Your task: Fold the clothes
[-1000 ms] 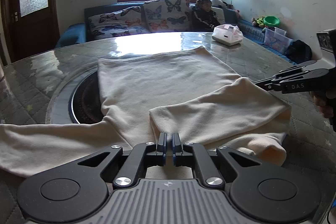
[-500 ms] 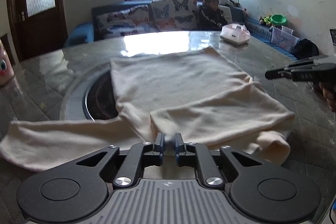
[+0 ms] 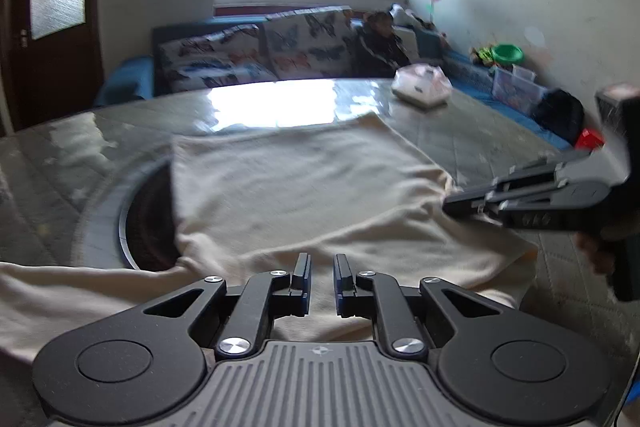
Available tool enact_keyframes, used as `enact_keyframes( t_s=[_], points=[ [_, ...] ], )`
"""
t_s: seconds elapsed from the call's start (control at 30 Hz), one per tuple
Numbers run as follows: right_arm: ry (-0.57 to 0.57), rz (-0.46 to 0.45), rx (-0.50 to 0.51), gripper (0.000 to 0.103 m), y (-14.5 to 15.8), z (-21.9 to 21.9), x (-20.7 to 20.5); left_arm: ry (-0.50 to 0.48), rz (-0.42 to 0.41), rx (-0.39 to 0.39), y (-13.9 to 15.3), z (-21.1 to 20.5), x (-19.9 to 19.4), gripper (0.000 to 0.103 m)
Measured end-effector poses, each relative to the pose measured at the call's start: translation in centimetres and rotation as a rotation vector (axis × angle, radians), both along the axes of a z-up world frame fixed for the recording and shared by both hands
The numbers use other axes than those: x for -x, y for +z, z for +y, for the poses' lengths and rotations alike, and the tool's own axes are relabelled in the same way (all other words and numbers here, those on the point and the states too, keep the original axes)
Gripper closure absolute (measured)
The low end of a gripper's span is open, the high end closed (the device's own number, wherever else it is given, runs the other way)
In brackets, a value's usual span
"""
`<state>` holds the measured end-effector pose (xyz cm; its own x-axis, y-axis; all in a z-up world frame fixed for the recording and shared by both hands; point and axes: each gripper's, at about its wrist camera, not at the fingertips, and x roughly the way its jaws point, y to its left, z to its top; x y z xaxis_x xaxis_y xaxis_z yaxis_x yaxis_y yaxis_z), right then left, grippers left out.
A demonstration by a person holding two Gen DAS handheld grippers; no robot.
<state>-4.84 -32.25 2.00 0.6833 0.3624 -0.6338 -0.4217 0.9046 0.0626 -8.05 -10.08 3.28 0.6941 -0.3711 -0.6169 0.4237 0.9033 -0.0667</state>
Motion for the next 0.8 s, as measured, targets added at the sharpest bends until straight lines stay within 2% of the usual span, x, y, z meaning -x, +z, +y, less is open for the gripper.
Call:
enact_keyframes(
  t_s=[0.07,0.17,0.27,0.37,0.5,0.67,0.8],
  points=[
    [-0.003,-0.003,0.002,0.082,0.3,0.0,0.5,0.000,0.010,-0.036,-0.8,-0.2,-0.2,0.090],
    [-0.002,0.002,0.031,0.081,0.0,0.1,1.4,0.021,0.018,-0.049,-1.5,0.6,-0.2,0.089],
    [0.006,-0.031,0.077,0.079,0.0,0.7,2.8,0.049,0.009,-0.050,-1.5,1.9,0.2,0.088],
    [0.016,-0.042,0.085,0.068,-0.1,1.2,4.0,0.071,-0.003,-0.057,-1.5,2.8,0.7,0.088],
    [0.019,-0.071,0.135,0.068,-0.3,1.7,5.4,0.102,-0.010,-0.069,-1.3,3.4,1.1,0.088],
    [0.010,-0.080,0.104,0.065,1.5,2.2,6.2,0.124,-0.023,-0.038,-0.6,3.7,2.4,0.087],
    [0.024,-0.053,0.118,0.062,1.0,3.3,6.5,0.211,-0.015,-0.007,-0.6,5.2,3.1,0.083]
  ],
)
